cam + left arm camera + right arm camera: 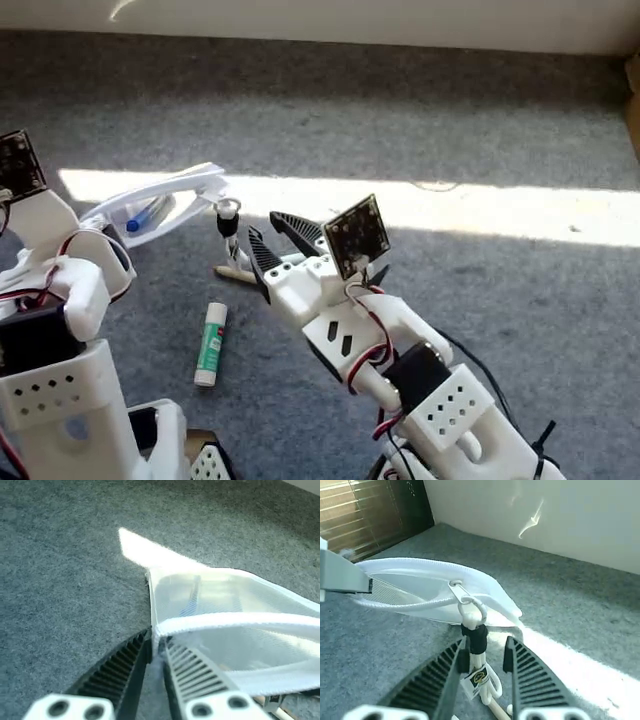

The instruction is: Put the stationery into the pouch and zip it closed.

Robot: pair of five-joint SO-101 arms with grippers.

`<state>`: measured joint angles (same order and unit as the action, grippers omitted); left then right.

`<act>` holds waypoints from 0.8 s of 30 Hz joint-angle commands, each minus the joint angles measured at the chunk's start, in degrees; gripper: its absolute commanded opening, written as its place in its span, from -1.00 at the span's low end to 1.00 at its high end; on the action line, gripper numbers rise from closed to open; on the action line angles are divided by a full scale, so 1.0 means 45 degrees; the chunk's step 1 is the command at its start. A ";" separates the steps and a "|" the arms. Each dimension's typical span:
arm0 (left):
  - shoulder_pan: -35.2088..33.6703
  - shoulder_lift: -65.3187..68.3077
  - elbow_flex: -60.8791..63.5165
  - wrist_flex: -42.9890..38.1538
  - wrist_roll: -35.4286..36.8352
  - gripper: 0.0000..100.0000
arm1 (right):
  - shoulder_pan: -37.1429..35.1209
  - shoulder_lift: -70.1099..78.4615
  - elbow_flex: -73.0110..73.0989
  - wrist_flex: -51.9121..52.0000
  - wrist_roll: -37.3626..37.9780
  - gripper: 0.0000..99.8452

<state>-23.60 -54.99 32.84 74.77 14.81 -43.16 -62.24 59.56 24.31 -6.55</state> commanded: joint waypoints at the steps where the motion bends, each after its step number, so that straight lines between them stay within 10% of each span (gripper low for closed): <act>1: -0.0733 -0.0264 -0.0205 -0.0274 0.0645 -0.99 | 0.0068 -0.0342 -0.1592 0.1299 -0.0762 -0.77; 24: -0.1709 -0.0264 -0.0205 -0.0469 0.1133 -0.99 | -0.2139 0.5382 -0.4972 0.4464 -0.3692 -0.77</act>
<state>-30.20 -54.99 32.84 73.80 19.30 -51.16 -40.79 43.03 42.07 -20.09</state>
